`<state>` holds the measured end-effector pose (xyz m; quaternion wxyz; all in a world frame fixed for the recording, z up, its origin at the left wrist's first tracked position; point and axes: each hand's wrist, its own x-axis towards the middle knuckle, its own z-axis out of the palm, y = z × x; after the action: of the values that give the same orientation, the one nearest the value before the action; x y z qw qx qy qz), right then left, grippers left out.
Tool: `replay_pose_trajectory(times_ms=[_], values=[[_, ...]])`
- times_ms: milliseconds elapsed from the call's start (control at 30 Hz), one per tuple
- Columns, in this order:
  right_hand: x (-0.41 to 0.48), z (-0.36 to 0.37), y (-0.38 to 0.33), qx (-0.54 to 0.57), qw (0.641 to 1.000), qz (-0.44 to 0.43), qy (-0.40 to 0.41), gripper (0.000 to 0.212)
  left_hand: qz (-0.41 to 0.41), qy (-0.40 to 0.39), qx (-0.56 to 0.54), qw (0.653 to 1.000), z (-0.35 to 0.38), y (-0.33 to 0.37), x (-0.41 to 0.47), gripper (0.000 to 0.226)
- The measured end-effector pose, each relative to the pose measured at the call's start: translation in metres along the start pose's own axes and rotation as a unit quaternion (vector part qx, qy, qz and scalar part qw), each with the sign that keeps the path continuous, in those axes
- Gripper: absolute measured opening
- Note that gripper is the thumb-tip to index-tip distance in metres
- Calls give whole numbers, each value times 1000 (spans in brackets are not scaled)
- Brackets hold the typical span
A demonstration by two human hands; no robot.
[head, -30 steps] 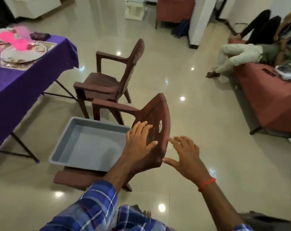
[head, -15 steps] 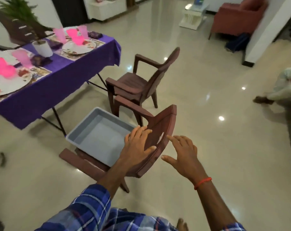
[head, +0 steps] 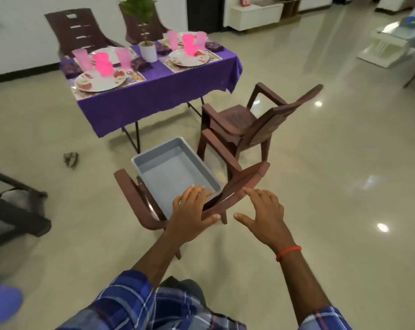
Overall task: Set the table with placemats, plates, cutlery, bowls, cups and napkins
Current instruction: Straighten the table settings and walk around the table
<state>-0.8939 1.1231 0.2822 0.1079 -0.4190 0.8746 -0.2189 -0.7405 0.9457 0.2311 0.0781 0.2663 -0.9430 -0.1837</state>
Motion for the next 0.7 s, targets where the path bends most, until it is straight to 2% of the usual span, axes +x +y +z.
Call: replay_pose_trajectory(times_ms=[100,267,433,500,567,633,700], values=[[22,-6,5,-10,999,-31,-16,74,-18,16,20,999,-1,-1,0,84],[65,-9,13,-70,993,-61,-68,88,-38,28,74,996,-5,0,6,112],[95,-1,24,-112,976,-81,-166,94,-76,0,93,993,3,-7,16,109],[105,7,29,-131,968,-96,-189,87,-90,-11,93,992,5,-10,18,108],[112,17,36,-159,962,-126,-180,68,-96,-21,86,991,5,-11,19,109],[119,31,43,-156,964,-166,-135,42,-100,-30,87,991,5,-13,21,111],[126,42,46,-132,972,-176,-83,35,-106,-33,86,990,5,-18,25,112]])
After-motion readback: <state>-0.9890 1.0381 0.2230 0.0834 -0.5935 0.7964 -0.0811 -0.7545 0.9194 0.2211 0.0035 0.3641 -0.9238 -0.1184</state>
